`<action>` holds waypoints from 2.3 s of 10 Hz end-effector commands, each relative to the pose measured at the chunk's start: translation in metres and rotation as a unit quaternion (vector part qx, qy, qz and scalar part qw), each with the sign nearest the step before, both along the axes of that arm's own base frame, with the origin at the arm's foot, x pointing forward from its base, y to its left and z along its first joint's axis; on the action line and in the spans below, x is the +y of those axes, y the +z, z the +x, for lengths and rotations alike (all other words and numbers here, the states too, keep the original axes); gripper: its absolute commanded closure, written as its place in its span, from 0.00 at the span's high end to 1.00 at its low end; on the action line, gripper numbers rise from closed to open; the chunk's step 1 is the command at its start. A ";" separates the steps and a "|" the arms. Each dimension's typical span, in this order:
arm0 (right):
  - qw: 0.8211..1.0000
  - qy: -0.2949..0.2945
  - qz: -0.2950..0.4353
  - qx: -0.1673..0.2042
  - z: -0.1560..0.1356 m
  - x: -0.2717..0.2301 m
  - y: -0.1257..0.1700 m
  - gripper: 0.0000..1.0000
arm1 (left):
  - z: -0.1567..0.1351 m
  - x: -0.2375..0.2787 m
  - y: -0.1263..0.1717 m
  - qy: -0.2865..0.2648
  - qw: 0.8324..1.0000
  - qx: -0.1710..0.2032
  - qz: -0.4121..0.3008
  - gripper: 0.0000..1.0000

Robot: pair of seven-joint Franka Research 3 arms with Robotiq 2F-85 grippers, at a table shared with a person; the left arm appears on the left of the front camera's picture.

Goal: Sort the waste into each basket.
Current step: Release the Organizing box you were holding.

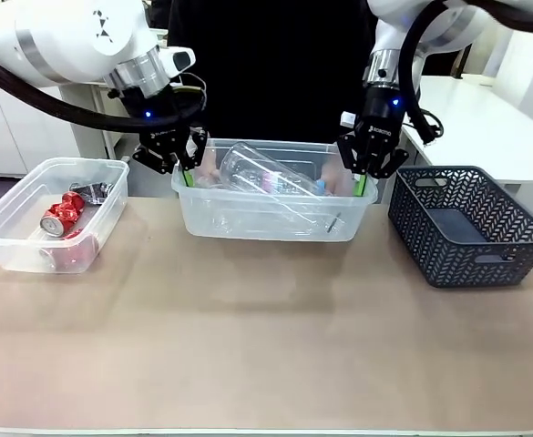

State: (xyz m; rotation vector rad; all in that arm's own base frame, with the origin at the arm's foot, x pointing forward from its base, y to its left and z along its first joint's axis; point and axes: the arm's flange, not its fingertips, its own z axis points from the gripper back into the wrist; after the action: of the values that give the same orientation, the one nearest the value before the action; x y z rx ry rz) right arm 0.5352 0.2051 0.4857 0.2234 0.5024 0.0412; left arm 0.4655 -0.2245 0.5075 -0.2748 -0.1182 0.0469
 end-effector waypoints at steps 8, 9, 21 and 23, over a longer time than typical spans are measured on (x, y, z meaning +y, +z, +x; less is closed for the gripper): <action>0.972 -0.060 0.059 -0.218 -0.035 -0.042 0.046 1.00 | -0.001 0.015 0.033 -0.046 0.997 -0.027 -0.050 0.87; 0.965 -0.058 0.076 -0.246 -0.039 -0.043 0.051 1.00 | -0.008 0.021 0.039 -0.053 0.996 -0.035 -0.061 0.96; 0.956 -0.050 0.087 -0.276 -0.046 -0.045 0.058 1.00 | -0.028 0.022 0.039 -0.137 0.988 -0.034 -0.061 1.00; 0.956 -0.050 0.087 -0.276 -0.046 -0.045 0.058 1.00 | -0.028 0.022 0.039 -0.137 0.988 -0.034 -0.061 1.00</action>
State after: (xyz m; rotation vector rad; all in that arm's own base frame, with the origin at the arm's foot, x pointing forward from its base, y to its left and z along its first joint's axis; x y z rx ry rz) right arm 0.4900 0.1614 0.5401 0.3920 -0.0645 0.0470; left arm 0.4369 -0.2015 0.5456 -0.4135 -0.1433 -0.2291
